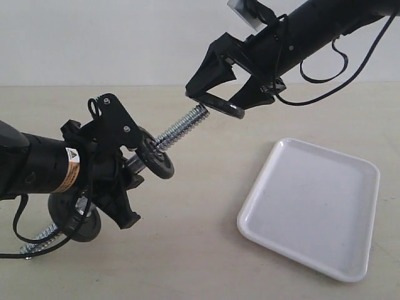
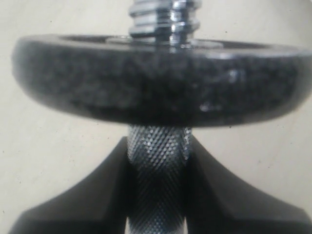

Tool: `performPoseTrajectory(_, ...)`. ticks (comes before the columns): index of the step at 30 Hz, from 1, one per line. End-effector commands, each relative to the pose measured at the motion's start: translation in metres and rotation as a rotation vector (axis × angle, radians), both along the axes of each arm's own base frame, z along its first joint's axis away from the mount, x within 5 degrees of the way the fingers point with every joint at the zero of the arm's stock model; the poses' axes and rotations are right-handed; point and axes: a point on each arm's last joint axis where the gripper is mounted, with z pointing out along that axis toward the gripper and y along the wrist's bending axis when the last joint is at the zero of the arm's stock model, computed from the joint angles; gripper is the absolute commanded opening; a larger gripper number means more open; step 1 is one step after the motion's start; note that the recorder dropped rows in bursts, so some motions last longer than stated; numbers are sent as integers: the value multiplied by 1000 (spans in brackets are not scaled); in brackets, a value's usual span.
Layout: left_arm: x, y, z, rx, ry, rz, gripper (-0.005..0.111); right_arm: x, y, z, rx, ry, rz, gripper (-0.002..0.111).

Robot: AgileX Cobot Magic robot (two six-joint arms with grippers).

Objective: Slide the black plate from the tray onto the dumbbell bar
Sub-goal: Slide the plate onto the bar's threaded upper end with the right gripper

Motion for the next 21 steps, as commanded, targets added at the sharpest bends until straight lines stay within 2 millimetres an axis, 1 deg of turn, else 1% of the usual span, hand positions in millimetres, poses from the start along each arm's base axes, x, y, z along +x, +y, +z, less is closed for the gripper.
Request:
performPoseTrajectory(1,8,2,24,-9,-105,51,4,-6,-2,26,58,-24,-11,0)
performPoseTrajectory(12,9,2,25,-11,-108,50,4,-6,1,29,107,-8,-23,0)
performPoseTrajectory(19,9,2,25,-15,-106,51,4,-12,14,29,107,-5,12,0)
performPoseTrajectory(21,8,1,25,-17,-104,48,4,-12,14,29,107,-4,13,0)
